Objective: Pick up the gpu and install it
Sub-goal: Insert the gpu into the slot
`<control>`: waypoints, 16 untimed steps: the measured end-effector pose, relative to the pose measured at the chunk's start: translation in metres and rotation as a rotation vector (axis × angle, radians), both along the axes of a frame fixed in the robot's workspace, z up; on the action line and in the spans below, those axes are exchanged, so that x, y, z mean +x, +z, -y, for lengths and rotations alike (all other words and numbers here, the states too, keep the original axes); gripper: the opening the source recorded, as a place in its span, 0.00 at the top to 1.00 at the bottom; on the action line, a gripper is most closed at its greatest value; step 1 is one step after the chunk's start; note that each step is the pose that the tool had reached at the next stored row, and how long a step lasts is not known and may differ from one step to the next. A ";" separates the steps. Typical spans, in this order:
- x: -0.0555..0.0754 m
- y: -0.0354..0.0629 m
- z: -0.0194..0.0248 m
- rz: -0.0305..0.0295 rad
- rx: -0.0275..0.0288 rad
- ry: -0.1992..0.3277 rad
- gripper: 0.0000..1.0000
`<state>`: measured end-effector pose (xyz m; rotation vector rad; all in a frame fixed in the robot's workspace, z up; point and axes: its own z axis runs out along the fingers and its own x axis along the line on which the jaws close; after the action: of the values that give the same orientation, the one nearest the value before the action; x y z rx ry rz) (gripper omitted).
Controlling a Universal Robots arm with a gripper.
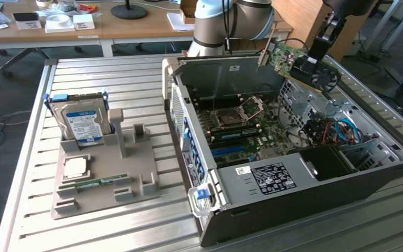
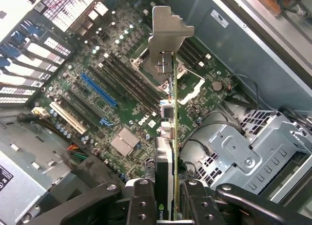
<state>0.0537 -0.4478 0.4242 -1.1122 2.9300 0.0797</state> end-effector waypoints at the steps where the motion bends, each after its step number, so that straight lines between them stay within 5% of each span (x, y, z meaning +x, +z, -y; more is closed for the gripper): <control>1: 0.000 0.0000 0.0000 0.0000 0.0000 0.005 0.73; 7: 0.000 -0.0002 0.0000 0.0000 0.0000 0.055 0.73; 16: 0.000 -0.0007 0.0000 0.0000 0.0000 0.211 0.73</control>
<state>0.0537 -0.4478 0.4234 -1.4169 2.8014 0.0805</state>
